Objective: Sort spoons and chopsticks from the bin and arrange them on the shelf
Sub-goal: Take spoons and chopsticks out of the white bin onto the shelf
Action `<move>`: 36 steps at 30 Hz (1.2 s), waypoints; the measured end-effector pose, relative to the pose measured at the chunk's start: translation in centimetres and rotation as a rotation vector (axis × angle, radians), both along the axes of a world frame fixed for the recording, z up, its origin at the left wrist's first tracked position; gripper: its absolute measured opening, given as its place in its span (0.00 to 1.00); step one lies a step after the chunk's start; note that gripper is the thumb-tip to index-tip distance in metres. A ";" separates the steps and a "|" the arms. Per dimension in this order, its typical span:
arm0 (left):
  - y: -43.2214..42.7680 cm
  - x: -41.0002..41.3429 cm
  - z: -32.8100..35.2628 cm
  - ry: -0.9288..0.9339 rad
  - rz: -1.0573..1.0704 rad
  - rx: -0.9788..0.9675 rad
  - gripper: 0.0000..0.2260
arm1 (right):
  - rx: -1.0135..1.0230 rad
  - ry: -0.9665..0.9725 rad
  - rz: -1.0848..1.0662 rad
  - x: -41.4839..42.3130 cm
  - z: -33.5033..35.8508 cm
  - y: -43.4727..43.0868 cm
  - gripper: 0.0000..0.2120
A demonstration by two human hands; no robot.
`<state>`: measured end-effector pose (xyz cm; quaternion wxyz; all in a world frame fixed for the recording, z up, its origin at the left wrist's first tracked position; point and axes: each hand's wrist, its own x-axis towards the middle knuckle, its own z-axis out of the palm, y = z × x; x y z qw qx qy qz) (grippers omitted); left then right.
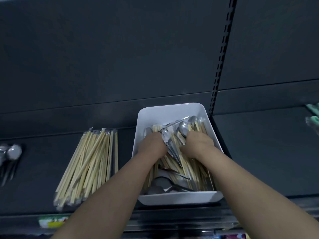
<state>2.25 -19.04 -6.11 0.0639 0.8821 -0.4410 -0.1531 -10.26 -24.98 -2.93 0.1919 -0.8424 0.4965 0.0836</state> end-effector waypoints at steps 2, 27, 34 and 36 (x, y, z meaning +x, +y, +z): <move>-0.3 -0.5 -0.1 0.024 0.009 0.010 0.07 | 0.010 -0.064 -0.030 -0.3 0.0 -0.4 0.05; 0.9 -0.7 0.0 0.091 0.175 -0.142 0.16 | -0.016 -0.153 0.004 -2.2 -1.1 0.6 0.07; 1.5 -1.3 1.0 0.020 0.149 -0.114 0.17 | -0.069 -0.288 0.005 -2.6 -0.9 0.5 0.05; 1.7 -1.4 1.4 -0.015 0.124 -0.088 0.18 | -0.064 -0.286 -0.025 -2.7 -1.0 0.4 0.04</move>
